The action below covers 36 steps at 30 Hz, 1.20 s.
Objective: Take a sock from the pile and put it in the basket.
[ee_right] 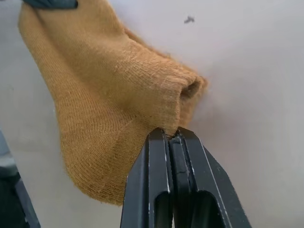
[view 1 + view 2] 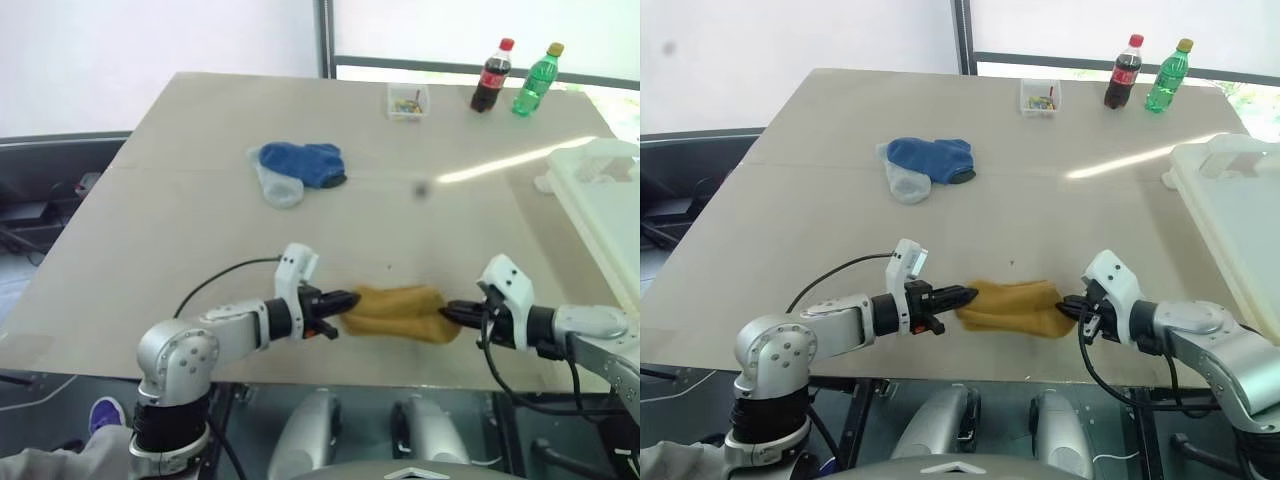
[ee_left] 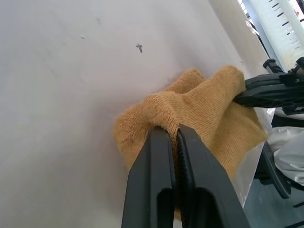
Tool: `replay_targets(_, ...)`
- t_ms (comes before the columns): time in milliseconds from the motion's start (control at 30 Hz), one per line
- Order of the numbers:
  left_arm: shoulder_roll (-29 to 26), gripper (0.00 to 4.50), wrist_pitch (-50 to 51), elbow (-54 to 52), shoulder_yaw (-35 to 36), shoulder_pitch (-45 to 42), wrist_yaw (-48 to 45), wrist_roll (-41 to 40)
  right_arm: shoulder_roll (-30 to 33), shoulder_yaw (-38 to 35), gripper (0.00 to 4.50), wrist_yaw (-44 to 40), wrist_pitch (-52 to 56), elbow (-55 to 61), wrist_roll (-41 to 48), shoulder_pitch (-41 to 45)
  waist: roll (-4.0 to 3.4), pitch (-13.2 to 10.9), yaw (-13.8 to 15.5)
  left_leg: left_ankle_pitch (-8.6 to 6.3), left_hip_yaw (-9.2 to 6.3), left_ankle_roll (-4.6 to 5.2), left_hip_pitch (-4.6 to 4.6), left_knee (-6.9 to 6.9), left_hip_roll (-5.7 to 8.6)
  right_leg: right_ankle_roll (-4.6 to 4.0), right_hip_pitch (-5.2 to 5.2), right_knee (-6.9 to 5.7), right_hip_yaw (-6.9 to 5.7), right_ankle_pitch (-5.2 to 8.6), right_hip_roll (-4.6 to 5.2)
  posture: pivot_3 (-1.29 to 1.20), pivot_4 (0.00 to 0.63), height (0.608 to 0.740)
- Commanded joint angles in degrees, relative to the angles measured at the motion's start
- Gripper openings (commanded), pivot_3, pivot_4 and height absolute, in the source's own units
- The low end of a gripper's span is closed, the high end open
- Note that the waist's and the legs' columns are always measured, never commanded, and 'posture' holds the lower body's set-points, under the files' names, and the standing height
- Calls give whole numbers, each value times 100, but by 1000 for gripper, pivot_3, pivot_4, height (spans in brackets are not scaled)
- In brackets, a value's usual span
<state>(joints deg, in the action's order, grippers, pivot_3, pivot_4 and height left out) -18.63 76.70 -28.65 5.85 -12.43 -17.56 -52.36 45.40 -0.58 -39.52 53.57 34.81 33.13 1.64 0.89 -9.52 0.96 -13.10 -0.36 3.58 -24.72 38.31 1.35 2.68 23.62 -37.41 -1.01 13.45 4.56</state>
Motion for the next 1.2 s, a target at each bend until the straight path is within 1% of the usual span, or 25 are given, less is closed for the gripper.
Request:
replay_targets(33, -38, 709, -267, 51, -170, -64, -82, 135, 155, 86, 0, -130, -184, -17, -135, 76, 0, 0, 0, 0, 0, 0, 0, 0, 0, 0, 0, 0, 0, 0, 0, 0, 150, 729)
replay_targets(67, -46, 929, -315, 87, -192, -48, -117, 147, 159, 110, 0, -169, -181, -74, -137, 77, 0, 0, 0, 0, 0, 0, 0, 0, 0, 0, 0, 0, 0, 0, 0, 0, 150, 729)
replay_targets(100, -61, 1300, -368, 129, -212, -38, -149, 174, 191, 164, 617, -253, -239, -118, -163, 73, 0, 0, -1, 0, 0, 0, 0, 0, 0, 0, -1, 0, 0, 0, 0, 0, 150, 729)
replay_targets(133, -77, 1836, -412, 159, -227, -31, -171, 194, 207, 196, 910, -303, -285, -148, -180, 72, 0, 0, -1, 0, 0, 0, 1, 0, 0, 0, -1, 1, 0, 0, -1, 0, 150, 729)
replay_targets(233, -181, 3383, -449, 127, -178, 36, -282, 129, 111, 95, 2423, -173, -394, -197, -241, 95, 0, 0, -1, 0, 0, 0, 0, 0, -1, 0, 0, 1, -1, 0, -1, 0, 150, 729)
replay_targets(267, -263, 3742, -435, 112, -75, 71, -361, 42, 86, 1, 2825, -159, -454, -160, -229, 75, -1, 0, -1, 0, -1, 0, 1, 0, -1, 0, -1, 1, -1, 0, -1, 0, 150, 729)
replay_targets(300, -351, 4253, -444, 113, 36, 100, -448, -31, 41, -126, 3353, -152, -509, -123, -178, 55, -1, 0, -4, 0, -1, 0, 1, 0, -1, 0, 0, 1, 0, 0, -1, 0, 150, 729)
replay_targets(333, -445, 4500, -456, 133, 186, 123, -546, -137, 1, -300, 3759, -187, -570, -69, -72, 21, -1, 0, -11, 0, 0, 0, 1, 0, -2, 0, 0, 1, 0, 0, -1, 0, 150, 729)
replay_targets(400, -659, 4500, -491, 164, 390, 131, -743, -301, -42, -584, 3759, -246, -763, -4, 11, -34, -1, 0, -12, 0, -1, 0, 1, -1, -4, 0, 1, 0, 0, 0, -2, 0, 150, 729)
replay_targets(500, -925, 4500, -546, 98, 501, 43, -1114, -565, -103, -837, 3759, -310, -1024, 9, 78, -53, -2, 0, -2, 0, -1, 0, 2, -1, -5, 0, 0, 1, -1, 0, -4, 0, 150, 729)
replay_targets(567, -1006, 4500, -555, 78, 547, -102, -1285, -779, -188, -944, 3185, -341, -1174, 45, 157, -34, -1, 0, 14, 0, -1, 0, 2, 0, -3, 0, -2, 4, -2, 0, -1, 0, 150, 729)
replay_targets(600, -1007, 4500, -526, 110, 580, -174, -1313, -891, -188, -951, 2967, -415, -1209, 92, 231, -27, 0, -1, 19, 0, -1, 0, 0, 0, -2, 0, -2, 7, -3, 0, 0, 0, 150, 729)
replay_targets(700, -1031, 4500, -489, 174, 498, -325, -1389, -1078, -179, -771, 1560, -560, -1292, 263, 322, -18, -1, -1, 7, 0, -2, 0, -1, 0, -2, 1, -3, 10, -3, 0, 0, 0, 150, 729)
replay_targets(733, -1015, 4500, -481, 182, 375, -377, -1434, -1109, -196, -543, 1077, -616, -1394, 340, 235, -41, -1, -1, 1, 0, -2, 0, -1, 0, -3, 1, -3, 10, -3, 0, 0, 0, 150, 729)
replay_targets(767, -992, 4500, -483, 229, 208, -441, -1461, -1058, -251, -276, 704, -636, -1544, 365, 70, -43, -1, -1, -9, 0, -2, 0, -1, -2, -3, 0, -3, 10, -3, 0, -1, 0, 150, 729)
replay_targets(800, -978, 4500, -489, 267, 96, -481, -1473, -1018, -286, -96, 208, -647, -1656, 369, -48, -45, -1, 0, -11, 0, -2, 0, 1, -2, -4, 0, -3, 10, -3, 0, -3, 0, 150, 729)
replay_targets(833, -962, 4500, -510, 348, -42, -518, -1482, -931, -325, 67, 89, -651, -1761, 316, -162, -36, -1, 0, -11, 0, -2, 0, 2, -3, -4, 1, -3, 9, -3, 0, -4, 0, 150, 729)
replay_targets(933, -821, 4500, -625, 956, -555, -611, -1472, -496, -392, 853, 89, -640, -2291, -266, -997, 59, -3, 1, -10, 0, 0, 0, 4, -2, -3, 1, -4, 8, -2, 0, -6, 0, 150, 729)
replay_targets(967, -841, 4256, -814, 1159, -826, -625, -1545, -188, -428, 1117, 25, -624, -2526, -569, -1322, 100, -3, 2, -10, 0, 1, 0, 4, -2, -2, 1, -5, 9, -2, 0, -6, 0, 150, 729)
replay_targets(1033, -815, 3777, -1106, 1575, -1117, -616, -1621, 244, -551, 1419, 0, -559, -2849, -1151, -1731, 167, -1, 3, -11, 1, 6, 0, 6, -1, 2, 1, -6, 9, -1, 0, -9, 0, 150, 729)
replay_targets(1067, -861, 3239, -1282, 1722, -1235, -593, -1689, 460, -553, 1509, 0, -605, -3007, -1329, -1874, 167, -6, 5, -7, 1, 9, 0, 7, -1, 2, 1, -5, 8, 1, 0, -12, 0, 150, 729)
replay_targets(1100, -903, 2922, -1404, 1811, -1295, -566, -1756, 596, -540, 1553, 0, -653, -3145, -1446, -1983, 153, -10, 12, -7, 1, 8, 0, 8, 0, 1, 1, -5, 4, 2, 0, -9, 0, 150, 729)
replay_targets(1133, -920, 2340, -1477, 1879, -1273, -537, -1808, 644, -556, 1547, 0, -663, -3206, -1526, -2020, 126, -10, 16, -7, 1, 9, 0, 13, -1, 0, 1, -7, 4, 4, 0, -10, 0, 150, 729)
replay_targets(1167, -911, 1943, -1516, 1924, -1219, -521, -1840, 651, -572, 1522, 0, -670, -3221, -1581, -2019, 89, -10, 16, -8, 1, 8, 0, 18, -1, -3, 1, -8, 5, 3, 0, -10, 0, 150, 729)
replay_targets(1200, -911, 1435, -1581, 1934, -1166, -520, -1871, 671, -544, 1514, 0, -704, -3285, -1612, -2040, 44, -11, 17, -9, 1, 8, 0, 22, -1, -5, 0, -10, 4, 3, 0, -10, 0, 150, 729)
